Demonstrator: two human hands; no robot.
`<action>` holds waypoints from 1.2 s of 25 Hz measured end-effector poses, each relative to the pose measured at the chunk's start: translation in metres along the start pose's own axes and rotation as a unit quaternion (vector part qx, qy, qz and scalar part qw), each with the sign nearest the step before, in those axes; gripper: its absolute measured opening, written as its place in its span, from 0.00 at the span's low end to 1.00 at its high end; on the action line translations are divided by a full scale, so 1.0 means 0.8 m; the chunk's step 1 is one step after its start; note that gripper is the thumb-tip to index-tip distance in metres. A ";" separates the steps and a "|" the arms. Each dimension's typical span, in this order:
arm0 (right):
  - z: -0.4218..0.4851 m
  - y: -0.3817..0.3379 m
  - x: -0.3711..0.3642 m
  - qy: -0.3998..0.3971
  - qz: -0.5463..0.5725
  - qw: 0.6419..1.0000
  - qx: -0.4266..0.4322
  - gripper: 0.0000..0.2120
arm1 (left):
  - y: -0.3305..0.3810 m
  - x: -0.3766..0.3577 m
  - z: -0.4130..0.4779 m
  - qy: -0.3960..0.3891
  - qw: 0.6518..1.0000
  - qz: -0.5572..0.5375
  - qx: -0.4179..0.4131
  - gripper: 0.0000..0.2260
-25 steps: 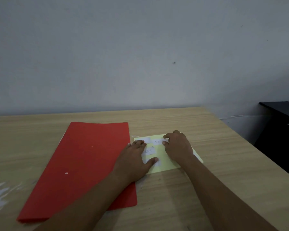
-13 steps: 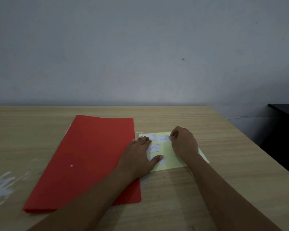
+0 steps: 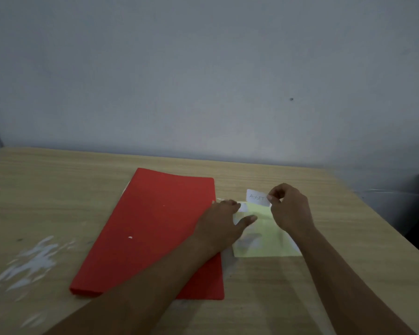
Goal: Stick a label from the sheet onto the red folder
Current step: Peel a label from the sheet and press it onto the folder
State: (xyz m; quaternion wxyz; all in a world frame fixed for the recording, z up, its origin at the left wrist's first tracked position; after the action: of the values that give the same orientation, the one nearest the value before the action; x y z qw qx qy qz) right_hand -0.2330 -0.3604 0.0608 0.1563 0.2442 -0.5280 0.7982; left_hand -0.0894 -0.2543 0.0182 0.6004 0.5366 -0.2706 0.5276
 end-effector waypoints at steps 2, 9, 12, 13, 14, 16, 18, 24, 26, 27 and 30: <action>0.001 -0.024 -0.007 -0.004 0.008 1.000 0.020 0.04 | -0.009 0.032 -0.002 0.081 0.996 -0.046 0.018 0.29; -0.006 -0.101 -0.106 -0.077 0.050 0.994 0.065 0.03 | -0.137 0.113 -0.013 0.164 0.943 -0.206 0.201 0.16; -0.010 -0.125 -0.153 -0.107 0.062 0.990 0.068 0.03 | -0.181 0.123 -0.021 0.146 0.938 -0.217 0.229 0.09; -0.012 -0.132 -0.169 -0.116 0.066 0.989 0.066 0.03 | -0.197 0.127 -0.025 0.142 0.936 -0.212 0.242 0.08; -0.013 -0.137 -0.184 -0.125 0.068 0.988 0.064 0.04 | -0.213 0.130 -0.030 0.140 0.936 -0.202 0.253 0.07; -0.015 -0.149 -0.211 -0.143 0.069 0.985 0.065 0.04 | -0.238 0.138 -0.035 0.145 0.939 -0.169 0.263 0.07; -0.017 -0.157 -0.235 -0.158 0.076 0.983 0.061 0.04 | -0.256 0.148 -0.037 0.153 0.945 -0.116 0.265 0.07; -0.018 -0.160 -0.288 -0.163 0.100 0.981 0.021 0.07 | -0.297 0.157 -0.029 0.147 0.950 -0.036 0.275 0.05; -0.018 -0.164 -0.300 -0.156 0.103 0.982 0.013 0.05 | -0.311 0.155 -0.027 0.146 0.948 -0.027 0.283 0.05; -0.018 -0.165 -0.305 -0.151 0.107 0.983 0.009 0.05 | -0.316 0.155 -0.025 0.147 0.947 -0.024 0.285 0.05; -0.020 -0.164 -0.317 -0.137 0.105 0.985 -0.001 0.05 | -0.326 0.155 -0.023 0.159 0.947 -0.023 0.279 0.05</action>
State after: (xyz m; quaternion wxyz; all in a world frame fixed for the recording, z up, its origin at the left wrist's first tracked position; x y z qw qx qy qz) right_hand 0.0413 -0.2920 0.0157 -0.0015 0.2944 -0.5675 0.7690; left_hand 0.1836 -0.1598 0.0298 0.4734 0.5979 -0.0011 0.6468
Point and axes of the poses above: each hand's wrist, its own z-axis towards the middle knuckle, its own x-axis out of the back of the hand, y = z × x, the point moved 10 cm from there along z, towards the middle knuckle, and after that the axes turned 9 degrees about z, right-handed, at the moved point
